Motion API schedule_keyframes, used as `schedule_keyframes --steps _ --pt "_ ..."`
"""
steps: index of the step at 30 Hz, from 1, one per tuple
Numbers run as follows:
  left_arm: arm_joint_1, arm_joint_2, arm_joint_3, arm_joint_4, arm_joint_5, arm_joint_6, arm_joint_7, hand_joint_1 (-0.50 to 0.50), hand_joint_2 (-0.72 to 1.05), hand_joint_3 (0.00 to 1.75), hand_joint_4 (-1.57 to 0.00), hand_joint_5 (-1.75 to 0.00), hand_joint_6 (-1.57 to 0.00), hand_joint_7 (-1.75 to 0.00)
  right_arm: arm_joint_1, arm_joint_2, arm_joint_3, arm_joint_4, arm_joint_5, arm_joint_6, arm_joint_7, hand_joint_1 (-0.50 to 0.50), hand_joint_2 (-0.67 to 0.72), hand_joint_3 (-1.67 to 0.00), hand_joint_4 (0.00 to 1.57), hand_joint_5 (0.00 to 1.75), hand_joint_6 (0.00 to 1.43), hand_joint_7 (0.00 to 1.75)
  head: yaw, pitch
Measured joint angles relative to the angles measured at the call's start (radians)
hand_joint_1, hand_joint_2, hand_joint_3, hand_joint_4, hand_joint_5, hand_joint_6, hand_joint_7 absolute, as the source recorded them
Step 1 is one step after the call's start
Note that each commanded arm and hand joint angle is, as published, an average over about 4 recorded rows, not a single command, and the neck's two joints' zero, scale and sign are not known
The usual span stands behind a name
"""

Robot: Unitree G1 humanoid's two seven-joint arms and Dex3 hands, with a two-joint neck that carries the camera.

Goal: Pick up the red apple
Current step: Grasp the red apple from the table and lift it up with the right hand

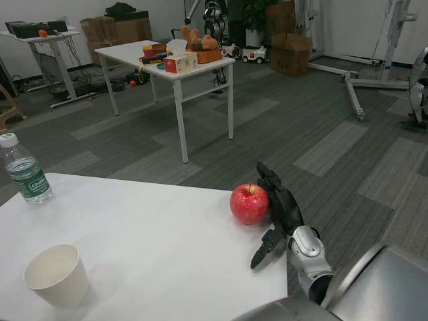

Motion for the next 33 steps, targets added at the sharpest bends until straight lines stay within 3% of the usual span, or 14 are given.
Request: schedule_keyframes --steps 5,9,14,26,29,32,33 --pt "0.000 -0.001 -0.001 0.000 -0.001 0.000 0.000 -0.50 -0.37 0.00 0.00 -0.10 0.00 0.00 -0.026 -0.010 0.016 0.032 0.000 -0.001 0.000 -0.50 0.60 0.00 0.00 0.00 0.00 0.00 -0.008 0.003" --pt "0.000 -0.003 -0.001 0.000 -0.001 0.000 0.000 -0.50 -0.37 0.07 0.00 -0.10 0.00 0.00 -0.043 -0.018 0.021 0.058 0.001 -0.001 0.000 -0.50 0.60 0.00 0.00 0.00 0.00 0.00 -0.011 0.003" --pt "0.000 -0.004 -0.002 0.000 -0.001 0.000 0.000 -0.50 -0.37 0.02 0.00 -0.10 0.00 0.00 -0.055 -0.031 0.029 0.080 0.002 -0.001 0.000 -0.50 0.60 0.00 0.00 0.00 0.00 0.00 -0.016 0.004" --pt "0.000 -0.004 -0.011 0.000 -0.004 0.000 0.000 -0.50 -0.37 0.04 0.00 -0.10 0.00 0.00 -0.104 -0.071 0.075 0.170 0.003 -0.017 -0.017 -0.46 0.47 0.00 0.00 0.00 0.00 0.07 -0.020 0.000" --pt "0.000 -0.004 -0.013 0.000 -0.007 0.000 0.000 -0.50 -0.37 0.09 0.00 -0.10 0.00 0.00 -0.123 -0.077 0.090 0.197 0.003 -0.021 -0.023 -0.46 0.44 0.00 0.00 0.00 0.00 0.12 -0.017 0.000" --pt "0.000 -0.004 -0.014 0.000 -0.009 0.000 0.000 -0.50 -0.37 0.04 0.00 -0.10 0.00 0.00 -0.135 -0.085 0.104 0.214 0.003 -0.025 -0.024 -0.43 0.30 0.00 0.00 0.17 0.01 0.28 -0.013 -0.001" --pt "0.000 -0.004 -0.014 0.000 -0.010 0.000 0.000 -0.50 -0.37 0.04 0.00 -0.10 0.00 0.00 -0.138 -0.088 0.110 0.219 0.003 -0.026 -0.025 -0.41 0.23 0.00 0.01 0.29 0.06 0.42 -0.012 -0.001"
